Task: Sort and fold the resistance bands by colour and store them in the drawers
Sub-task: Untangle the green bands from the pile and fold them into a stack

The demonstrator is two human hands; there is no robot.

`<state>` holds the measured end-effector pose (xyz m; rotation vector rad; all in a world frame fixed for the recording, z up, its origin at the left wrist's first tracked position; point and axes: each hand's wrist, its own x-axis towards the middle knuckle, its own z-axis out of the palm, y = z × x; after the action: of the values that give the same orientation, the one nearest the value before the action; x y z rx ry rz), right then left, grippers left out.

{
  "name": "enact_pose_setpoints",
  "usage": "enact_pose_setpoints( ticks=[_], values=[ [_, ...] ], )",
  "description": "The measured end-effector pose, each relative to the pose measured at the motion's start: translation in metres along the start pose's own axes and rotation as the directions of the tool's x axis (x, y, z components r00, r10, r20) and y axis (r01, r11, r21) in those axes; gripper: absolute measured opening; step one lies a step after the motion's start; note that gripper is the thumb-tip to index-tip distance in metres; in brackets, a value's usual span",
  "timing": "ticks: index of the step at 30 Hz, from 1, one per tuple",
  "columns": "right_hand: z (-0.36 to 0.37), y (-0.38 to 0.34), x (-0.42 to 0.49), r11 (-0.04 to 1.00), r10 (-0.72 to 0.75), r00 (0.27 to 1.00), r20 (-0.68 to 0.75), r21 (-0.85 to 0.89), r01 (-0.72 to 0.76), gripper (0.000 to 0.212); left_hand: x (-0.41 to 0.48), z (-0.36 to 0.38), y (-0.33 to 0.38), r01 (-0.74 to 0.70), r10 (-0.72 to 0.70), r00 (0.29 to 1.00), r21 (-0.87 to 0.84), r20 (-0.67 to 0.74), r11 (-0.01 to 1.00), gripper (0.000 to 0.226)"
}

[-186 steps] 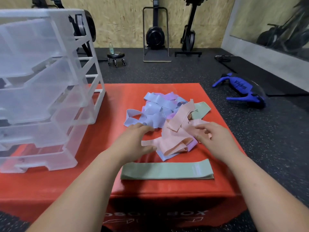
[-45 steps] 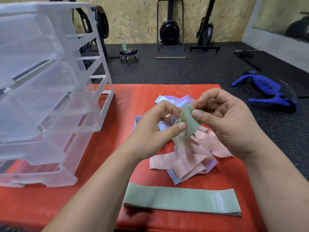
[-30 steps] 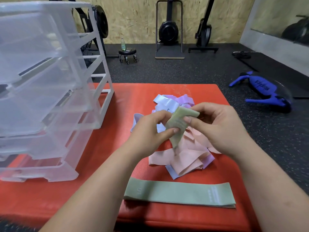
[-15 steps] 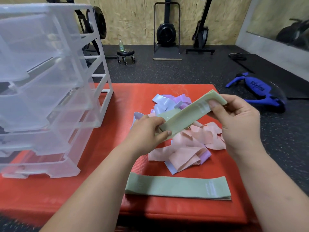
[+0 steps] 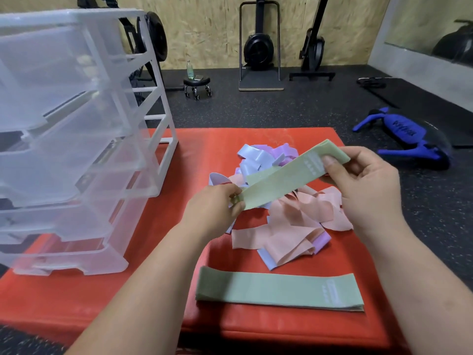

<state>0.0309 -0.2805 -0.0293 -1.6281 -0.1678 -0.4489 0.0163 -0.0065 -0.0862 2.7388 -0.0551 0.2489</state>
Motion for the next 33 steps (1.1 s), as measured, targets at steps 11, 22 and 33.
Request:
enact_pose_setpoints(
  ticks=[11, 22, 33],
  values=[
    [-0.004, 0.022, 0.002, 0.981, 0.193, 0.980, -0.043, 0.042, -0.191, 0.009, 0.002, 0.005, -0.003, 0.139, -0.220, 0.952, -0.335, -0.215, 0.932, 0.033],
    [-0.023, 0.039, 0.007, 0.958, 0.279, 0.957, -0.080, -0.047, -0.283, 0.009, -0.002, -0.001, -0.017, 0.236, -0.253, 0.965, -0.647, 0.068, 0.725, 0.018],
    [-0.027, 0.041, 0.003, 0.853, 0.482, 0.875, -0.054, 0.258, -0.454, 0.013, -0.012, -0.029, -0.018, 0.371, -0.228, 0.888, -0.915, 0.399, -0.157, 0.035]
  ],
)
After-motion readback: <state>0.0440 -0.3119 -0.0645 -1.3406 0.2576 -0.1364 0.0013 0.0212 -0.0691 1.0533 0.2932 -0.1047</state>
